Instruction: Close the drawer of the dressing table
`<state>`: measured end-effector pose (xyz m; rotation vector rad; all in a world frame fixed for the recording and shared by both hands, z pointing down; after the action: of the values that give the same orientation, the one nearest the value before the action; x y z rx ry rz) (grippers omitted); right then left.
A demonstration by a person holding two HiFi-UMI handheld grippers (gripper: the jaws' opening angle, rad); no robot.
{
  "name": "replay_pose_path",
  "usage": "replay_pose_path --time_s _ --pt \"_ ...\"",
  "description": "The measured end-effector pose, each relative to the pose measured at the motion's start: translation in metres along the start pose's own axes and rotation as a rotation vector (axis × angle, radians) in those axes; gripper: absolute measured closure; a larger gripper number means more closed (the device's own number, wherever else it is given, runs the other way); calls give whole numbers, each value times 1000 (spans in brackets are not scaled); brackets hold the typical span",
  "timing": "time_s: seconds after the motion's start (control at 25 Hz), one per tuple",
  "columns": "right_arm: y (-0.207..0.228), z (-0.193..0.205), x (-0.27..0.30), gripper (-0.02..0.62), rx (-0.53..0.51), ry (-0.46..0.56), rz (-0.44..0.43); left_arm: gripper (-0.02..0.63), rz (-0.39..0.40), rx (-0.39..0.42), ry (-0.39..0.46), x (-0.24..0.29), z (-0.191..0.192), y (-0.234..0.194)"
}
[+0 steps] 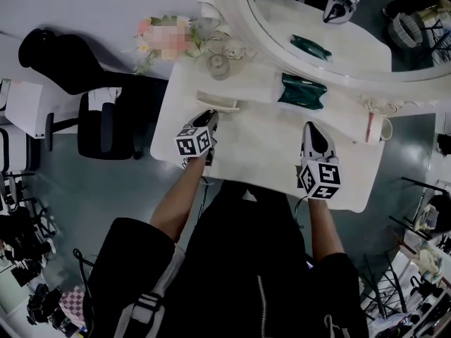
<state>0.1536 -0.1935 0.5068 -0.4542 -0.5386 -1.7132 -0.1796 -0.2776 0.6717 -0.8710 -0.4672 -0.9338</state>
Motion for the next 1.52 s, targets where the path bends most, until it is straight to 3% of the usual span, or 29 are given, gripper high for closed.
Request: replay_pose_path --time_s 1.52 --pt "15 5 -8 592 35 -5 62 506 9 8 -22 37 -42 -3"
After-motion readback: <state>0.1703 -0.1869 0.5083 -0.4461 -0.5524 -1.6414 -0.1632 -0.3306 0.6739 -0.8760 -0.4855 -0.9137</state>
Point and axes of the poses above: the fingertips, and each gripper's own axes: x forward along the fingers, y to its right, z out of its underside, the point moved 7 cm from there along -x, backward along the fingers, and after that the axes turned 11 degrees about -y, right-handed, at the moved point
